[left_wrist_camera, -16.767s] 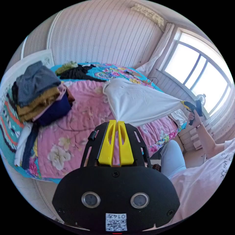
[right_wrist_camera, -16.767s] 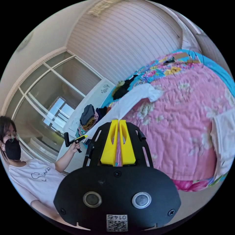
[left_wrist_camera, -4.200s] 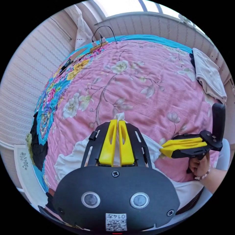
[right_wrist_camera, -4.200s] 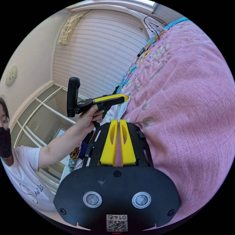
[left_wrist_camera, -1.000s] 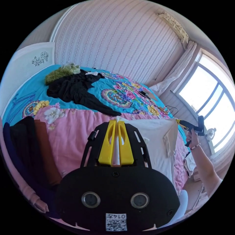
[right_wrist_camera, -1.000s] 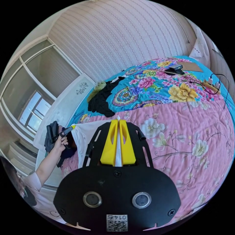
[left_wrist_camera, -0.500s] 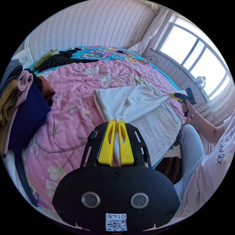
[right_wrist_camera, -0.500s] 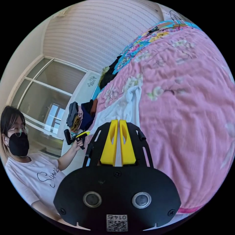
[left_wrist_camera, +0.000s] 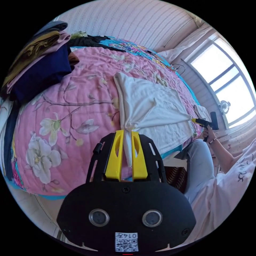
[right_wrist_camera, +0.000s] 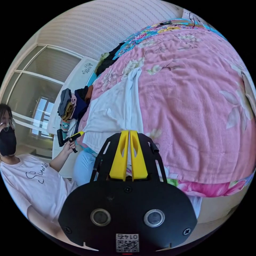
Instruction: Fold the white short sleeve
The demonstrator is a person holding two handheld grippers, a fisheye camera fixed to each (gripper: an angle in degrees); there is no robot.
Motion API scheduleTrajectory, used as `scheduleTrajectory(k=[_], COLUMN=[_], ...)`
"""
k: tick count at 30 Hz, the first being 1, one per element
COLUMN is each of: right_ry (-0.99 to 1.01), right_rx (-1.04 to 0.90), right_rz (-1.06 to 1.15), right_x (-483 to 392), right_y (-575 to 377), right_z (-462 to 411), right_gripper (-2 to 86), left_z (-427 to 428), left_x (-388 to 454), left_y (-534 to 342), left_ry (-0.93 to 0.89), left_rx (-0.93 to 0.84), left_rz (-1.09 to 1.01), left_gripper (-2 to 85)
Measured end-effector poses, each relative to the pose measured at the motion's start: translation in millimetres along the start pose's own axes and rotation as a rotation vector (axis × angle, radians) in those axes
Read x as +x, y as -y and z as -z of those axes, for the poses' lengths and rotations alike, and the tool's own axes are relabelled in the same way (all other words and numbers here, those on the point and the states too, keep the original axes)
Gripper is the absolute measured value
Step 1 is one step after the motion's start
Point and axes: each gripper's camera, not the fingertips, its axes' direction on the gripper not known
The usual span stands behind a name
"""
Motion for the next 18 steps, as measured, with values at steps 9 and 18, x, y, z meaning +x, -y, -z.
scheduleTrajectory(k=[9, 18], right_ry=[0.003, 0.016], right_rx=[0.035, -0.103], right_rz=[0.213, 0.214], right_x=[-63.1, -60.3], right_y=[33.8, 34.1], right_z=[-54.6, -139.1], right_gripper=[7.5, 2.3], left_z=[-15.5, -92.1], left_x=[86.9, 111.1], left_y=[-8.3, -12.7], left_ry=[0.195, 0.049], left_rx=[0.221, 0.115], left_rz=[-0.283, -0.220], left_gripper=[7.1, 3.9])
